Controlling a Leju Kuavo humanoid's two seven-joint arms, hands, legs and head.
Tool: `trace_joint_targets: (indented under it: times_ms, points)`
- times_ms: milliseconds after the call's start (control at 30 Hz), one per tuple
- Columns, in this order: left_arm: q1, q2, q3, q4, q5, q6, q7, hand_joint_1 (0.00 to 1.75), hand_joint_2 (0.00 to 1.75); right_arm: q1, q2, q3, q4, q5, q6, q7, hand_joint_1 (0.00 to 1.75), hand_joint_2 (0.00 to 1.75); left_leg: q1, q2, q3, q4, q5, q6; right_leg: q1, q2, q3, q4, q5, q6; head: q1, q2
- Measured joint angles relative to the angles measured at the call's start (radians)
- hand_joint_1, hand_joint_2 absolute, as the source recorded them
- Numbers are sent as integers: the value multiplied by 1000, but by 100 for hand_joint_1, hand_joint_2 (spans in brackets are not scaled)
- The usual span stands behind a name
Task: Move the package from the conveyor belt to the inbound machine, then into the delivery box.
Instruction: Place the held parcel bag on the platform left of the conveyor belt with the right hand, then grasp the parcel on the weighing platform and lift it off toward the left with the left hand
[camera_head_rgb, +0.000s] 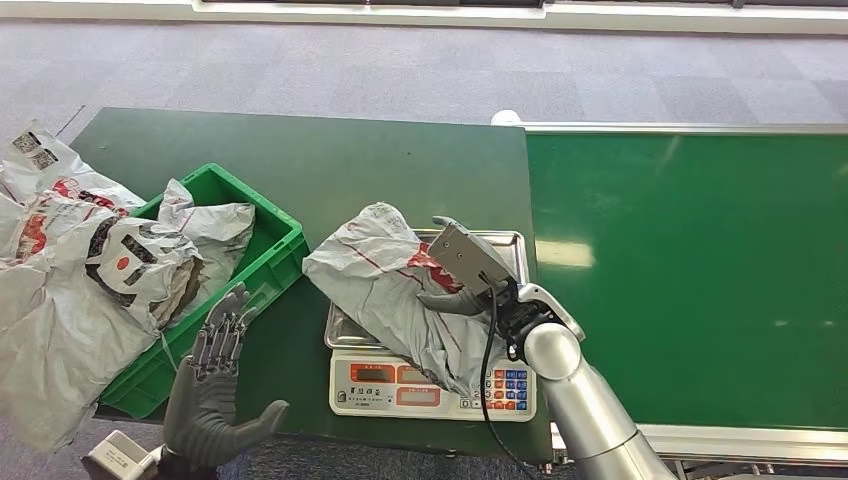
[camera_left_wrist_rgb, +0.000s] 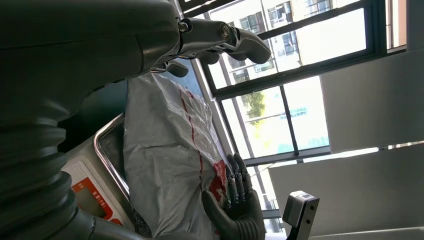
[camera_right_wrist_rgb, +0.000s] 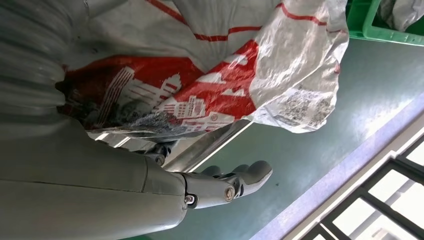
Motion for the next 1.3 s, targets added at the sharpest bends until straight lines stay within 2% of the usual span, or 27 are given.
trace_joint_targets:
  times_ms: [333,533,600,667,767,833,900,933,967,1067,1100,1133,1300]
  points:
    - [-4,-11,0,6,-9,-17,2,0,175,8,0,-12,4,0,5,-13,0,175,0,0,0,0,0,0,0,0,0,0,0,0,0,0]
    - [-32,-13,-4,11,-158,44,43,0,175,16,0,-23,0,21,-41,-31,0,175,0,0,0,0,0,0,0,0,-1,0,0,0,0,0]
    - [-57,-13,-17,12,-256,88,85,0,175,32,0,-31,-16,54,-107,-48,0,87,0,0,0,0,0,0,0,0,-1,0,0,0,0,0]
    - [-101,-13,-41,20,-353,135,139,0,175,58,3,-43,-49,110,-242,-86,0,0,0,-1,0,1,1,0,0,-1,-1,0,0,0,0,0]
    - [-201,-17,-85,53,-419,176,208,0,175,100,12,-75,-123,195,-484,-169,0,0,0,-3,-1,1,1,0,0,-3,-1,0,1,0,0,0]
    - [-254,-20,-109,76,-430,188,230,0,175,121,14,-94,-166,216,-549,-197,0,87,0,0,0,1,1,0,0,0,-1,0,2,0,0,0]
    - [-285,-22,-125,92,-442,195,244,0,175,138,15,-107,-193,212,-567,-212,0,175,0,3,0,2,1,0,-1,2,-3,0,2,0,0,0]
    - [-301,-23,-134,101,-472,203,269,0,175,150,18,-116,-212,185,-595,-246,0,175,0,3,0,2,1,0,-1,3,-6,-1,3,0,0,0]
    - [-328,-27,-145,120,-526,214,313,0,175,175,26,-132,-253,130,-652,-313,0,175,0,0,-1,3,2,1,-1,0,-9,-1,2,1,0,0]
    - [-456,-54,-192,230,-702,256,454,0,175,283,73,-256,-468,-87,-890,-673,0,175,0,-16,-9,3,5,3,-1,-17,-10,-1,0,3,0,0]
    - [-492,-62,-206,264,-723,264,469,0,175,311,85,-306,-528,-123,-930,-769,0,175,0,-17,-10,2,5,3,-1,-18,-8,0,1,3,0,0]
    - [-520,-69,-217,293,-731,270,473,0,175,334,95,-348,-576,-138,-946,-822,0,175,0,-14,-9,2,4,3,-2,-15,-7,0,2,3,0,0]
    - [-602,-91,-247,380,-735,282,477,0,175,403,129,-456,-719,-140,-930,-795,0,175,-1,0,-8,2,3,4,-4,-1,-9,0,4,4,0,0]
